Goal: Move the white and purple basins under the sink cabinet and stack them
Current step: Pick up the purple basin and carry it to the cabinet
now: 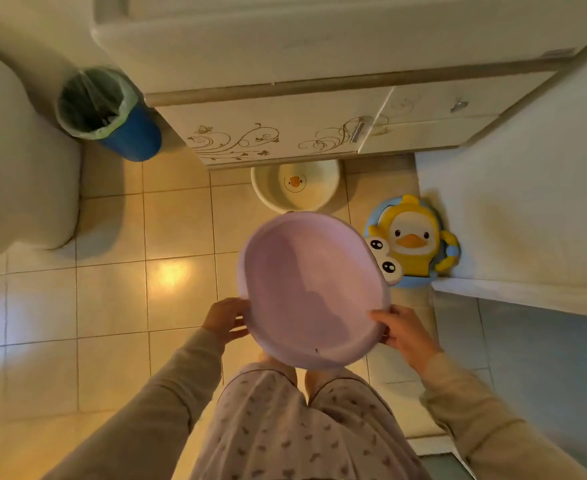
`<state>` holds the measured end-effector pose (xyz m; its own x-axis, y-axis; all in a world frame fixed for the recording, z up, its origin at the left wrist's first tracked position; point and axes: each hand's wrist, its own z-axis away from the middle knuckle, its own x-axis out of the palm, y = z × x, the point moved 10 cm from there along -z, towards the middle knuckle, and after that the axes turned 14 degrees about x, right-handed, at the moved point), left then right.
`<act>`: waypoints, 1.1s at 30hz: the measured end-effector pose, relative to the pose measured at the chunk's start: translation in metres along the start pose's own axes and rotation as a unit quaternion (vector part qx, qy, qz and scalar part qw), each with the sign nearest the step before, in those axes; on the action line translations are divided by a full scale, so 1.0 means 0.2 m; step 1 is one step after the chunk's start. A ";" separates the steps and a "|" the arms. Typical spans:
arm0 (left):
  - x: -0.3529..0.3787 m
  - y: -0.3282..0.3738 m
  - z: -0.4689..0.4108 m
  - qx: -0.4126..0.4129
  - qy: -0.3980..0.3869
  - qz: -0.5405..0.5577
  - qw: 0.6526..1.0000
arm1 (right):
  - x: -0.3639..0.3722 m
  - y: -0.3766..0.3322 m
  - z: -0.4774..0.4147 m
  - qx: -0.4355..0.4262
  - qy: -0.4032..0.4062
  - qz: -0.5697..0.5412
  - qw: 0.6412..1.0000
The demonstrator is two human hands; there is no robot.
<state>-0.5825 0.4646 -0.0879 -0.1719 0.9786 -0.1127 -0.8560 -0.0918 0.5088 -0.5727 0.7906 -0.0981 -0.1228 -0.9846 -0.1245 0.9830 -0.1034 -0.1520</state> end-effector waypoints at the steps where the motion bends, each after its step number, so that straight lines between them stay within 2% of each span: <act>1: 0.02 -0.02 -0.07 -0.002 -0.010 -0.009 1.000 | -0.01 0.02 -0.07 0.009 0.011 -0.004 1.000; 8: 0.22 -0.28 -0.70 -0.045 -0.039 -0.089 0.994 | 0.00 0.01 -0.75 0.056 0.067 -0.017 0.996; 13: 0.32 -0.33 -1.20 -0.066 -0.062 -0.099 0.991 | 0.12 -0.32 -1.30 0.013 0.055 0.010 0.998; 15: 0.35 -0.25 -1.44 -0.034 -0.058 -0.079 0.995 | 0.20 -0.50 -1.50 -0.017 0.037 0.012 0.999; 19: 0.36 0.00 -1.95 0.085 -0.036 -0.126 0.988 | 0.39 -0.90 -1.83 -0.093 0.034 0.028 0.995; 24: 0.34 0.38 -2.53 0.207 0.045 -0.156 0.965 | 0.55 -1.43 -2.21 -0.209 0.097 0.119 0.966; 28: 0.39 0.49 -2.88 0.241 0.059 -0.193 0.949 | 0.59 -1.68 -2.48 -0.260 0.154 0.175 0.937; 33: 0.41 0.45 -3.09 0.228 0.065 -0.203 0.950 | 0.65 -1.69 -2.68 -0.267 0.193 0.204 0.922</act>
<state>-0.9752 0.4220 -0.5787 0.0423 0.8829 -0.4677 -0.5705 0.4056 0.7142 -0.9949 0.7733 -0.5880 0.1014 -0.7915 -0.6027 0.7631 0.4506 -0.4633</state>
